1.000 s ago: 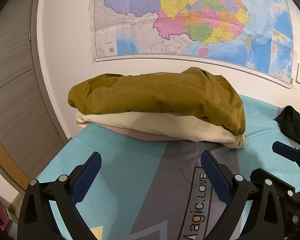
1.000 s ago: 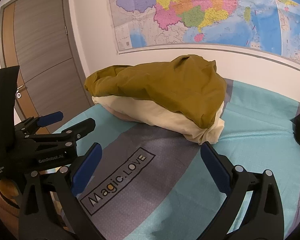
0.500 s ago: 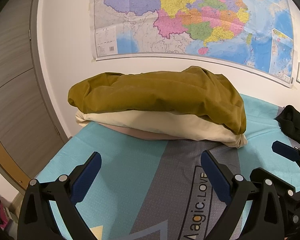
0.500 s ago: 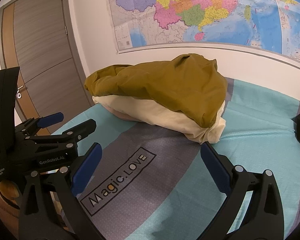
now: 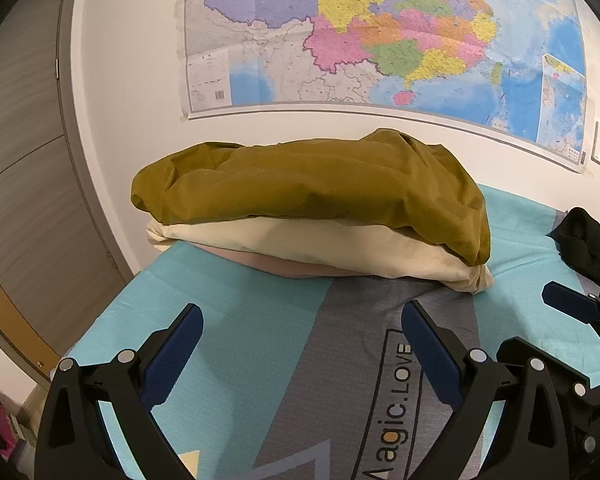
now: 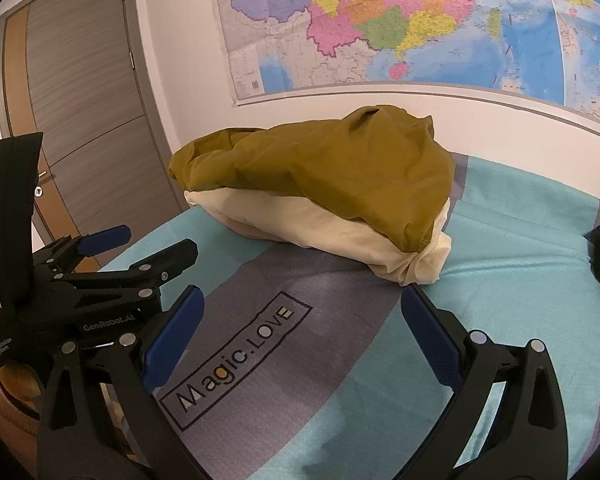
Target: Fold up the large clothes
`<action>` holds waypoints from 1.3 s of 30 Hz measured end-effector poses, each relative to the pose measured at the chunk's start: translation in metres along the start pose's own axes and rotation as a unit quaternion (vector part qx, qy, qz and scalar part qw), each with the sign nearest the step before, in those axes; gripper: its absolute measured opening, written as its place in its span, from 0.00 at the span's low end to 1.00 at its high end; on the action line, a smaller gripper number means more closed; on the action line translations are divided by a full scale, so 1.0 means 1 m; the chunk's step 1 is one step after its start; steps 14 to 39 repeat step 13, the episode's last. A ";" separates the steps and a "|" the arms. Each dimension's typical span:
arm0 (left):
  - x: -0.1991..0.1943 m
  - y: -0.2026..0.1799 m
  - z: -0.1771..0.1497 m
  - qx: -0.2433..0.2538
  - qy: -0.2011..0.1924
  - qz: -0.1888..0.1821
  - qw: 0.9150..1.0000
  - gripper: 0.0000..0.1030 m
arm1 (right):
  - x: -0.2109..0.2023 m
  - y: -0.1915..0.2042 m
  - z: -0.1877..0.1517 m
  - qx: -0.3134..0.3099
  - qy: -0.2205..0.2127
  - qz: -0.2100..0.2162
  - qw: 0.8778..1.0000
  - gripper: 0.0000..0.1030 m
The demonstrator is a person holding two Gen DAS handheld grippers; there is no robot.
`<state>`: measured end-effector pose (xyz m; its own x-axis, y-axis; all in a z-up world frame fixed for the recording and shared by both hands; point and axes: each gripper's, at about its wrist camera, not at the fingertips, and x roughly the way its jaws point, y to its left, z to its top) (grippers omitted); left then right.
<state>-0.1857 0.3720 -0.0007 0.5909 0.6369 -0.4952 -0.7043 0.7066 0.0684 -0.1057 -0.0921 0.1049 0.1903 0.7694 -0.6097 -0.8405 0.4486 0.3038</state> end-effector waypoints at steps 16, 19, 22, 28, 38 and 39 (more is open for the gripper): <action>0.019 -0.050 -0.004 0.003 0.045 -0.127 0.991 0.93 | -0.040 -0.052 -0.020 0.062 -0.015 -0.073 0.995 0.94; 0.019 -0.050 -0.004 0.003 0.045 -0.127 0.991 0.93 | -0.040 -0.052 -0.020 0.062 -0.015 -0.073 0.995 0.94; 0.019 -0.050 -0.004 0.003 0.045 -0.127 0.991 0.93 | -0.040 -0.052 -0.020 0.062 -0.015 -0.073 0.995 0.94; 0.019 -0.050 -0.004 0.003 0.045 -0.127 0.991 0.93 | -0.040 -0.052 -0.020 0.062 -0.015 -0.073 0.995 0.94; 0.019 -0.050 -0.004 0.003 0.045 -0.127 0.991 0.93 | -0.040 -0.052 -0.020 0.062 -0.015 -0.073 0.995 0.94; 0.019 -0.050 -0.004 0.003 0.045 -0.127 0.991 0.93 | -0.040 -0.052 -0.020 0.062 -0.015 -0.073 0.995 0.94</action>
